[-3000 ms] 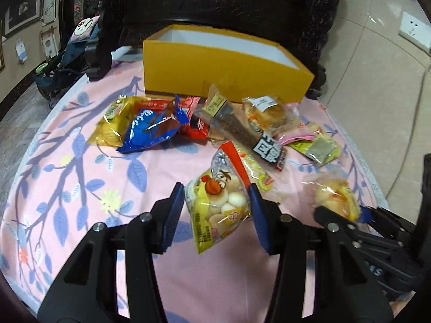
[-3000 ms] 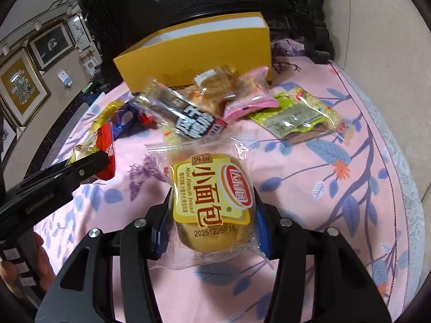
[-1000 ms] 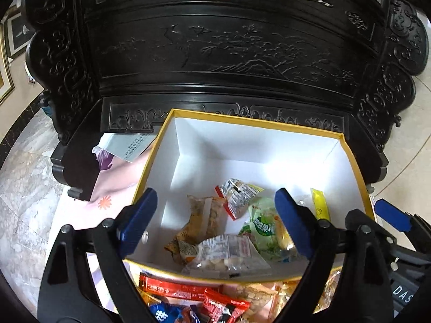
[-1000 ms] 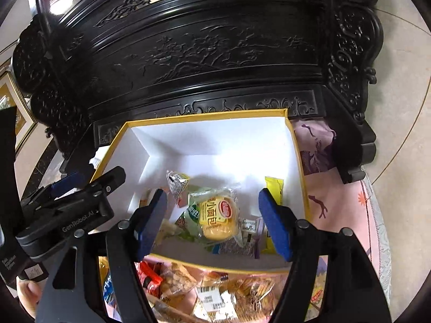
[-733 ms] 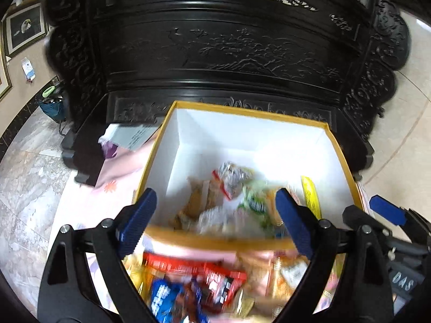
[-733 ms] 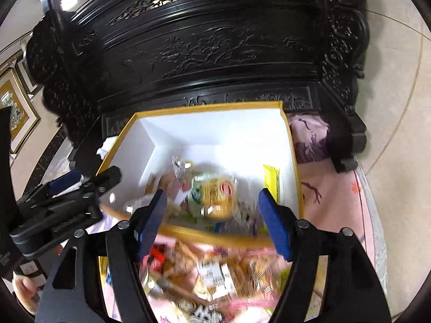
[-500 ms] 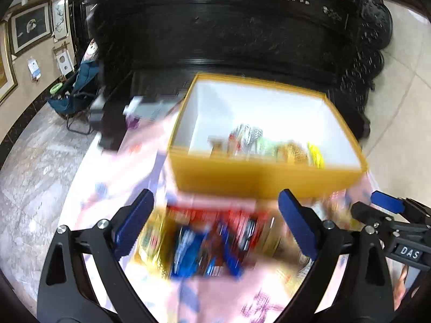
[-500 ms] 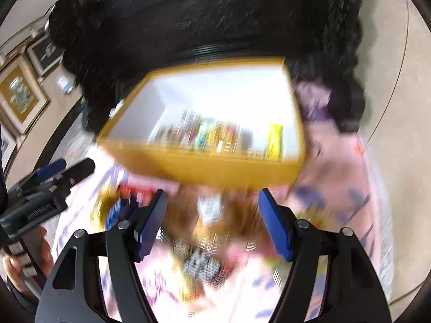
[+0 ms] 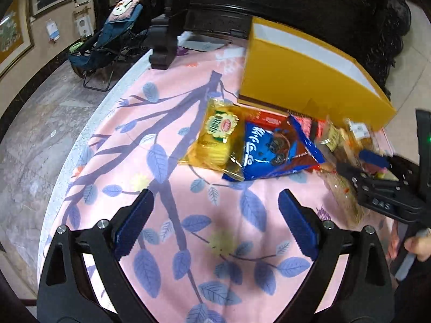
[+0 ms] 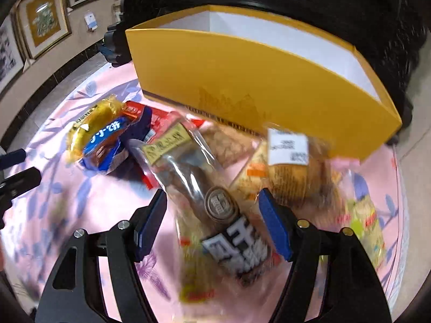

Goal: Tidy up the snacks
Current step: 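Grasp the blue cookie bag with left tool while right tool grasps dark sausage bread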

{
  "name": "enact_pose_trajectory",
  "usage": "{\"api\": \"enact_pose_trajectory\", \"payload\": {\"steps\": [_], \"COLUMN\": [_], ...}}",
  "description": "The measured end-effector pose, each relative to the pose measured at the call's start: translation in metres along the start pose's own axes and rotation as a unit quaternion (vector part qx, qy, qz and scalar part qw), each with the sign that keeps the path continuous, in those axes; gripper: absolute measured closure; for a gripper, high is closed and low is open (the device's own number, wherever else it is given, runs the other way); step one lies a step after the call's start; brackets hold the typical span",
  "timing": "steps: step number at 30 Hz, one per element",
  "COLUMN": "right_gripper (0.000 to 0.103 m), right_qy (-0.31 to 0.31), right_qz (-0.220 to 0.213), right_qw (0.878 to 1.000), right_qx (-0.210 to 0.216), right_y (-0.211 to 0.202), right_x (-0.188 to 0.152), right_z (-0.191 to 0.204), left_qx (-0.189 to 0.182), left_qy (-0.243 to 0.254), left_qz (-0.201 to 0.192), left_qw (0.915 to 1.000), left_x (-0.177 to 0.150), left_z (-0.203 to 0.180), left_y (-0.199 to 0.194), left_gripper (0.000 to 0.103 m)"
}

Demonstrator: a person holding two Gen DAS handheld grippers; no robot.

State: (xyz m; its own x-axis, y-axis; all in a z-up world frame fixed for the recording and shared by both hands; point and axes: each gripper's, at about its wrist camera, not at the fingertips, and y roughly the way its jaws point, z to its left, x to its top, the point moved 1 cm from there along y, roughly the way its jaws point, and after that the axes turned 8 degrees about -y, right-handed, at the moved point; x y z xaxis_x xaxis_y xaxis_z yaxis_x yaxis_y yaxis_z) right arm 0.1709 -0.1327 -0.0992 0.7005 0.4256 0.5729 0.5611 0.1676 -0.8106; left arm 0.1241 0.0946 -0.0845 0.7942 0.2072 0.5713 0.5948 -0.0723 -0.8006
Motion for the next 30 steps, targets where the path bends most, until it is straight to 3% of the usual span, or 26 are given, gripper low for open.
{"api": "enact_pose_trajectory", "payload": {"steps": [2,4,7,11,13,15,17,18,19,20,24,28,30], "right_gripper": [0.055,0.064,0.064,0.06,0.048,0.044,0.045,0.054,0.057,0.058,0.062,0.059,0.06], "right_qy": [-0.006,-0.004,0.022,0.073,0.082,0.106,0.134,0.141,0.145,0.141,0.13,0.139,0.126], "right_qz": [0.002,0.017,0.042,0.041,0.054,0.048,0.042,0.039,0.038,0.037,0.042,0.034,0.029], "right_qw": [1.0,1.0,0.999,0.995,0.993,0.991,0.984,0.982,0.981,0.982,0.985,0.984,0.988], "right_qx": [0.009,0.006,0.024,0.061,0.059,0.073,0.106,0.121,0.125,0.12,0.108,0.106,0.09], "right_y": [-0.002,-0.007,-0.01,-0.008,0.002,0.009,0.014,0.014,0.013,0.011,0.0,0.003,-0.004], "right_x": [-0.003,-0.009,-0.023,-0.032,-0.031,-0.033,-0.036,-0.038,-0.039,-0.041,-0.046,-0.052,-0.056], "right_z": [0.004,0.003,-0.007,-0.026,-0.03,-0.034,-0.042,-0.044,-0.044,-0.043,-0.029,-0.024,-0.018], "left_qx": [-0.001,-0.003,-0.012,-0.007,0.001,0.019,0.024,0.016,0.006,-0.015,-0.015,-0.007,-0.006], "left_qy": [0.02,0.041,0.071,0.13,0.151,0.173,0.177,0.172,0.169,0.168,0.167,0.163,0.155], "left_qz": [-0.004,-0.009,-0.008,0.002,0.004,-0.014,-0.022,-0.026,-0.027,-0.022,-0.027,-0.011,-0.007], "left_qw": [0.9998,0.9991,0.9974,0.9915,0.9886,0.9846,0.9836,0.9846,0.9852,0.9855,0.9854,0.9865,0.9878], "left_x": [0.0,0.003,0.009,0.019,0.022,0.024,0.027,0.028,0.029,0.029,0.027,0.025,0.022], "left_z": [-0.011,-0.027,-0.047,-0.072,-0.081,-0.086,-0.086,-0.085,-0.084,-0.085,-0.084,-0.086,-0.085], "left_y": [0.003,0.008,0.022,0.061,0.075,0.086,0.091,0.091,0.09,0.09,0.09,0.101,0.106], "left_gripper": [0.008,0.008,0.008,0.008,0.007,0.006,0.007,0.012,0.02,0.035,0.037,0.025,0.026]}}
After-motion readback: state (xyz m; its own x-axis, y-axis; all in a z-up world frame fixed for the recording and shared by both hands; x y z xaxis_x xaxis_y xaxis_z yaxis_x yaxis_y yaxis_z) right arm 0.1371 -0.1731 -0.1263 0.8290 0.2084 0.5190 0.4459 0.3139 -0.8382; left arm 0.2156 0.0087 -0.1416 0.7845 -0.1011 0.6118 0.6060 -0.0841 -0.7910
